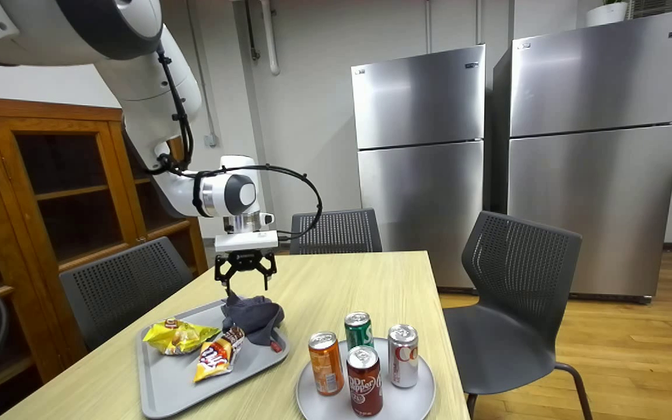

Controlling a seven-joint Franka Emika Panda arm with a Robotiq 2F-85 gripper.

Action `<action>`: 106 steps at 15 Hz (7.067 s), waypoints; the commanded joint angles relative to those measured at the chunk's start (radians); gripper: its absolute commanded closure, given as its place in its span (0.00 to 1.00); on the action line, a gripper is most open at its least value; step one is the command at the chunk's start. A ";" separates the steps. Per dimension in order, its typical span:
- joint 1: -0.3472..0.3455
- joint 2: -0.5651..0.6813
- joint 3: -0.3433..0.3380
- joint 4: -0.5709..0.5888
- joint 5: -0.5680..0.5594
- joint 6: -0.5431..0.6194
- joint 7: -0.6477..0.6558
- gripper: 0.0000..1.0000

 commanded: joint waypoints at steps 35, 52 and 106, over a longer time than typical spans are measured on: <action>0.003 0.240 0.074 0.115 -0.215 0.137 -0.055 0.81; -0.059 0.102 0.144 0.137 -0.134 -0.134 -0.279 0.97; -0.086 0.132 -0.024 0.282 -0.116 -0.175 -0.010 0.00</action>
